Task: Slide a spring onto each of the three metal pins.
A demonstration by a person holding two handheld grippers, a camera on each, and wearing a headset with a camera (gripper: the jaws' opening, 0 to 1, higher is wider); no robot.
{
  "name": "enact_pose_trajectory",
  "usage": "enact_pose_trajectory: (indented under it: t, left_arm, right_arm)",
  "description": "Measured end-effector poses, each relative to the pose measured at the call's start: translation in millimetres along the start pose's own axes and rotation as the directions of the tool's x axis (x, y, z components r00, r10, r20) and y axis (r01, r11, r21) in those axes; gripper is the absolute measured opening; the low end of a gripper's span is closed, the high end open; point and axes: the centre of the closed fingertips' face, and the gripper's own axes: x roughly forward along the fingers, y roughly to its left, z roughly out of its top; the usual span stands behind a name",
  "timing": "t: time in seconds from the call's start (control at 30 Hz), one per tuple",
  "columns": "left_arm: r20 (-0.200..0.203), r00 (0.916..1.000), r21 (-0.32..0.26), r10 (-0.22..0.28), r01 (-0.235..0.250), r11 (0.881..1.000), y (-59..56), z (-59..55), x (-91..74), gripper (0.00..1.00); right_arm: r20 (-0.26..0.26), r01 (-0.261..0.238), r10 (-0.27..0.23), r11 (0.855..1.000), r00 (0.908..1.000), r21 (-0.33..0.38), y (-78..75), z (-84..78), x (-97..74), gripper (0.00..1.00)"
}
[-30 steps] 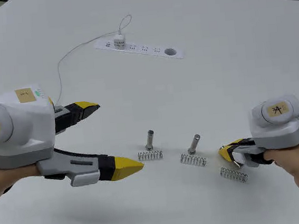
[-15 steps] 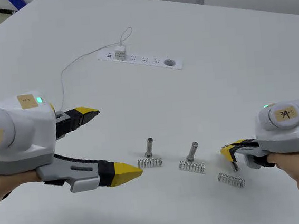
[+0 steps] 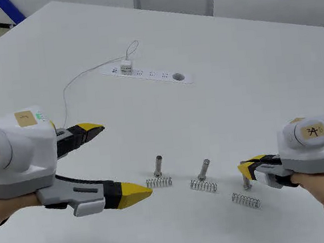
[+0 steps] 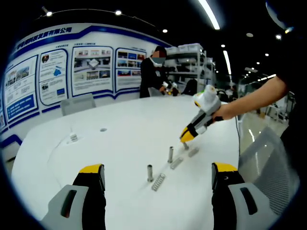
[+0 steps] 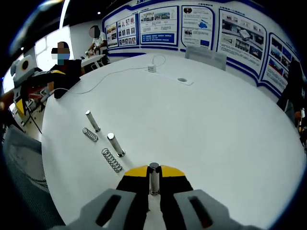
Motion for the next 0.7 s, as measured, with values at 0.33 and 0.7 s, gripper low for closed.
enact_pose_trajectory:
  t: [0.33, 0.7]
  left_arm:
    - [-0.011, 0.9998, 0.026, -0.019, 0.019, 0.999, -6.8, 8.2, 3.4, 0.94]
    - [-0.021, 0.9996, 0.024, -0.018, 0.019, 1.000, -10.4, 7.3, 0.6, 0.94]
  right_arm:
    - [0.080, -0.001, 0.002, 1.000, 0.9968, -0.010, -0.2, -0.3, -6.0, 0.07]
    - [0.181, -0.005, -0.001, 1.000, 0.9835, 0.030, 2.3, -1.1, -11.7, 0.07]
